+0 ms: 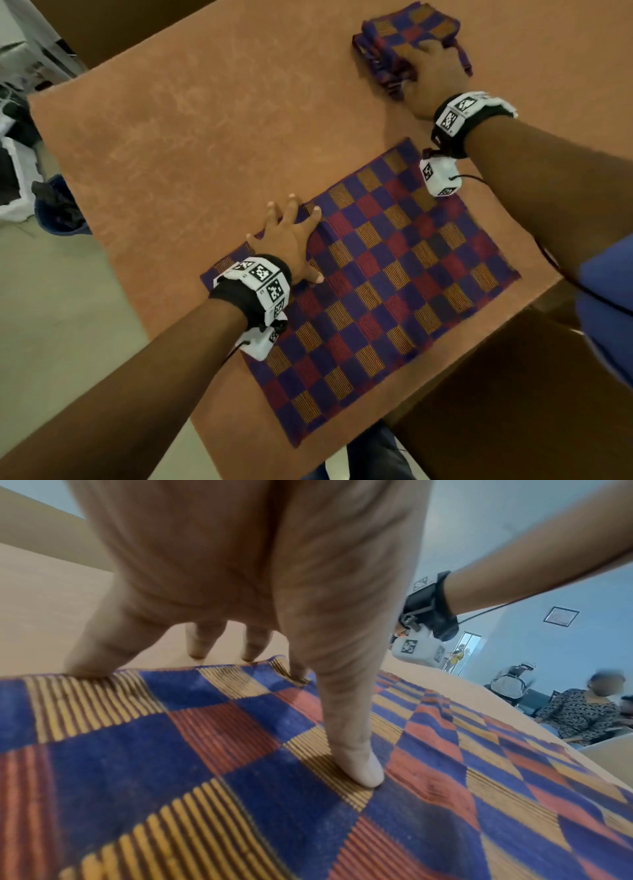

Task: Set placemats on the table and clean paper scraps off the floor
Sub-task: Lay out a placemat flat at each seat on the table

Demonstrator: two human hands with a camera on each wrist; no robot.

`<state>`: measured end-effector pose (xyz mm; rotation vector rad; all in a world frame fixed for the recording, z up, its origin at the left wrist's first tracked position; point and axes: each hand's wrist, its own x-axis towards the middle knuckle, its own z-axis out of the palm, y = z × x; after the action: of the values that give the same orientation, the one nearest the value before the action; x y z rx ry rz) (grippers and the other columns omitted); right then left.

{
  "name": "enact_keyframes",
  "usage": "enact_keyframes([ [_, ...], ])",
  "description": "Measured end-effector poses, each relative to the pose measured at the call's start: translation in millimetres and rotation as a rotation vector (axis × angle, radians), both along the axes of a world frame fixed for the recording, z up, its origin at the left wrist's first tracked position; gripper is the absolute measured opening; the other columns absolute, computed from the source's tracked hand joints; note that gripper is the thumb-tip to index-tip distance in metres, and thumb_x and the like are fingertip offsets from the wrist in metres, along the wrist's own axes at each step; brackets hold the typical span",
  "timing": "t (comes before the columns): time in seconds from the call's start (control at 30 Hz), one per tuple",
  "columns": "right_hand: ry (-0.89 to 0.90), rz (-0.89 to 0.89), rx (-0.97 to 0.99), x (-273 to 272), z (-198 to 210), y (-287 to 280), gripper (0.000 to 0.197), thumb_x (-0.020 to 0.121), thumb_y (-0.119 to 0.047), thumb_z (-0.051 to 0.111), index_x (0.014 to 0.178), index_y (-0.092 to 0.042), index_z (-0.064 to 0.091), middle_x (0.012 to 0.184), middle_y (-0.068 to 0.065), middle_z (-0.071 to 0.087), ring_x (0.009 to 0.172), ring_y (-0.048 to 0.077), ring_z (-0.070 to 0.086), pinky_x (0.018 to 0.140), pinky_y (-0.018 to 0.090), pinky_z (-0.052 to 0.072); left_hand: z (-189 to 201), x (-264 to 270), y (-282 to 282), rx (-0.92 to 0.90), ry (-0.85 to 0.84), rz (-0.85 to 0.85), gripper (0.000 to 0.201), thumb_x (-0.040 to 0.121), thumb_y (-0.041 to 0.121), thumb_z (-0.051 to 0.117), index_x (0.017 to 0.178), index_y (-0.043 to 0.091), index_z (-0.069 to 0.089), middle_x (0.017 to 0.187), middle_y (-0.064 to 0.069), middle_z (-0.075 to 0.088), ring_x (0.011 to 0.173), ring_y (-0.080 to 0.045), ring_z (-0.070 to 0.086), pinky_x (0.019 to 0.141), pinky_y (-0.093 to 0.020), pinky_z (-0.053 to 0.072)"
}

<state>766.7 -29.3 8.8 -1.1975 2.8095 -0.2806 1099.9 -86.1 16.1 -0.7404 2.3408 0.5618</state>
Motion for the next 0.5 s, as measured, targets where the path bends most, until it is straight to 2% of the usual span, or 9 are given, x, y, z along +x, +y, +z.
enact_keyframes([
  [0.07,-0.022,0.006,0.039,-12,-3,-9,0.051,0.086,-0.032,0.042,0.135,-0.020,0.049,0.136,0.021,0.050,0.115,0.047,0.048,0.100,0.049,0.040,0,-2,0,0.008,-0.004,0.007,0.118,0.062,0.042,0.086,0.149,0.046,0.006,0.159,0.007,-0.022,0.146,-0.035,-0.018,0.104,-0.076,0.017],
  [0.13,-0.046,0.008,0.015,-18,-5,-16,0.052,0.081,-0.038,0.039,0.128,-0.022,0.056,0.124,0.020,0.059,0.109,0.045,0.055,0.095,0.051,0.047,0,-5,-1,0.021,-0.015,0.016,0.119,0.062,0.040,0.087,0.149,0.046,0.006,0.158,0.008,-0.023,0.146,-0.035,-0.019,0.104,-0.077,0.017],
  [0.23,-0.008,-0.022,-0.053,-20,-4,-22,0.042,0.085,-0.027,0.048,0.122,-0.020,0.065,0.113,0.017,0.068,0.102,0.041,0.062,0.085,0.046,0.053,1,-7,-1,0.028,-0.025,0.014,0.119,0.062,0.039,0.087,0.149,0.046,0.006,0.157,0.007,-0.024,0.145,-0.036,-0.019,0.103,-0.077,0.018],
  [0.37,0.043,-0.063,-0.059,-24,-4,-23,0.035,0.088,-0.027,0.047,0.113,-0.023,0.071,0.110,0.011,0.071,0.099,0.037,0.063,0.081,0.046,0.055,-2,-6,-2,0.026,-0.011,0.013,0.120,0.060,0.040,0.088,0.148,0.046,0.007,0.158,0.007,-0.022,0.145,-0.037,-0.017,0.101,-0.078,0.019],
  [0.43,0.086,-0.059,-0.043,-25,-2,-24,0.032,0.090,-0.026,0.047,0.106,-0.019,0.073,0.106,0.014,0.070,0.097,0.039,0.061,0.076,0.046,0.055,-3,-5,-2,0.028,-0.008,0.017,0.120,0.059,0.040,0.088,0.148,0.047,0.007,0.158,0.007,-0.022,0.145,-0.038,-0.017,0.101,-0.079,0.019],
  [0.5,0.126,-0.048,-0.013,-25,-1,-25,0.028,0.091,-0.023,0.047,0.103,-0.015,0.072,0.109,0.018,0.065,0.101,0.043,0.057,0.074,0.048,0.053,-4,-5,-2,0.029,-0.006,0.016,0.120,0.059,0.040,0.088,0.148,0.047,0.007,0.157,0.008,-0.022,0.145,-0.038,-0.017,0.101,-0.079,0.018],
])
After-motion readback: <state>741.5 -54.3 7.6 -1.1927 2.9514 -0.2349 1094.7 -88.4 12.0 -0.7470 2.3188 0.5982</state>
